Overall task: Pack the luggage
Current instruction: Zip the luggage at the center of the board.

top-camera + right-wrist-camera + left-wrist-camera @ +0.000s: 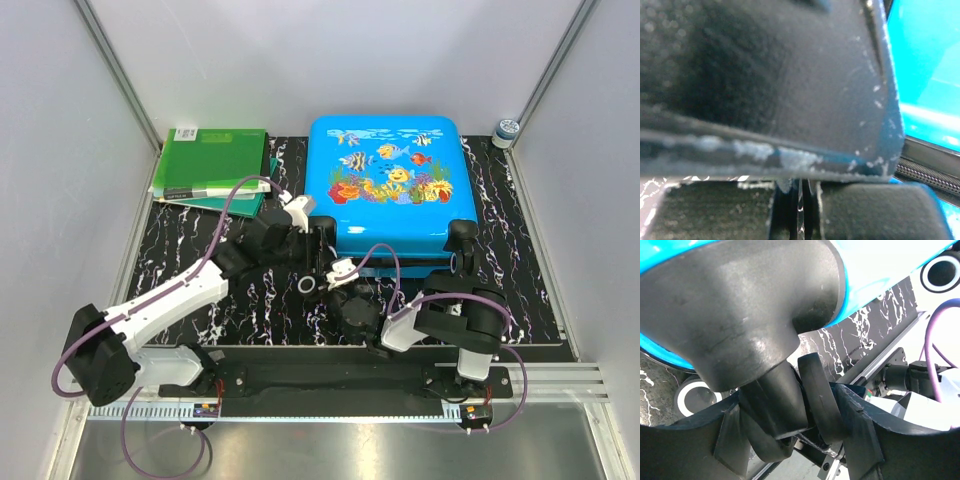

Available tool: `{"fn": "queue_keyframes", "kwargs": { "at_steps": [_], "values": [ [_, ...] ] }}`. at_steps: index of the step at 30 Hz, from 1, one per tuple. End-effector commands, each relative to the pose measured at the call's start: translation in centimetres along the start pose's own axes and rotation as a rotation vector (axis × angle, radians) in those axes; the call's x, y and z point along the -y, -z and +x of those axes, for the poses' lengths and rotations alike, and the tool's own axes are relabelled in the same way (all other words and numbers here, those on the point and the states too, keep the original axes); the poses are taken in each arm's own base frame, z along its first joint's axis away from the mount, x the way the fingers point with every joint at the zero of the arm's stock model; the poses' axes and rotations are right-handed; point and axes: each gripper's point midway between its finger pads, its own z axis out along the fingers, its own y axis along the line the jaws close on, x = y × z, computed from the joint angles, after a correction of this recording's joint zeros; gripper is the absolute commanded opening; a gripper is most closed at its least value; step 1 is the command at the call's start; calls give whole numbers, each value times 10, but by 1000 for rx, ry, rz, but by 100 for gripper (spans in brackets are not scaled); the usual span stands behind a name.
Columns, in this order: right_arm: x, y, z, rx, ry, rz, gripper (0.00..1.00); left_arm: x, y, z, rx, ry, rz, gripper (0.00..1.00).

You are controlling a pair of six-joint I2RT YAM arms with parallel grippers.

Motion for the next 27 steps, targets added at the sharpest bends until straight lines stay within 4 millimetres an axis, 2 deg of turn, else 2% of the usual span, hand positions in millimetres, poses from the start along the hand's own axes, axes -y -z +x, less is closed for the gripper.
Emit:
{"fn": "queue_keyframes", "kwargs": {
  "at_steps": [1, 2, 4, 5, 6, 7, 8, 10, 12, 13, 15, 16, 18, 19, 20, 21, 22, 23, 24, 25, 27],
  "values": [
    [-54, -4, -66, 201, -136, -164, 1, 113, 49, -83, 342, -169, 431, 0],
    [-56, -4, -68, 205, -139, -171, 4, 113, 50, -84, 345, -168, 432, 0],
    [-56, -1, -73, 212, -144, -177, 17, 113, 51, -84, 345, -167, 428, 0],
    [-52, 2, -69, 202, -135, -174, 24, 113, 53, -85, 352, -177, 427, 0],
    [-49, 5, -67, 196, -141, -172, 37, 113, 54, -87, 359, -178, 421, 0],
    [-46, 9, -71, 199, -157, -171, 42, 111, 55, -87, 359, -179, 415, 0],
    [-38, 16, -62, 177, -145, -165, 46, 110, 56, -88, 363, -183, 410, 0],
    [-25, 26, -60, 161, -160, -133, 58, 105, 59, -89, 369, -185, 392, 0],
    [-19, 45, -43, 107, -114, -130, 63, 100, 59, -90, 377, -197, 369, 0],
    [-17, 51, -45, 102, -118, -132, 64, 96, 58, -90, 374, -198, 356, 0],
    [-17, 70, -26, 30, -60, -147, 65, 92, 56, -91, 371, -206, 342, 0],
    [-15, 75, -32, 28, -72, -143, 66, 89, 54, -90, 364, -208, 332, 0],
    [-9, 91, -18, -31, -41, -145, 66, 85, 49, -89, 355, -214, 317, 0],
    [-4, 95, -31, -23, -79, -143, 66, 82, 44, -87, 343, -211, 307, 0],
    [2, 97, -32, -40, -85, -123, 69, 81, 42, -87, 338, -209, 304, 0],
    [11, 102, -17, -113, -25, -103, 71, 82, 40, -84, 325, -211, 311, 0],
    [17, 104, -40, -89, -71, -90, 73, 81, 37, -84, 322, -207, 311, 0],
    [23, 103, -54, -82, -84, -66, 76, 81, 33, -82, 310, -203, 309, 0],
    [33, 108, -55, -107, -43, -52, 77, 80, 30, -82, 307, -199, 307, 0],
    [44, 111, -84, -59, -114, -39, 78, 84, 29, -81, 308, -204, 317, 0],
    [60, 116, -110, -21, -131, -19, 81, 90, 24, -81, 307, -208, 323, 0]
  ]
}}
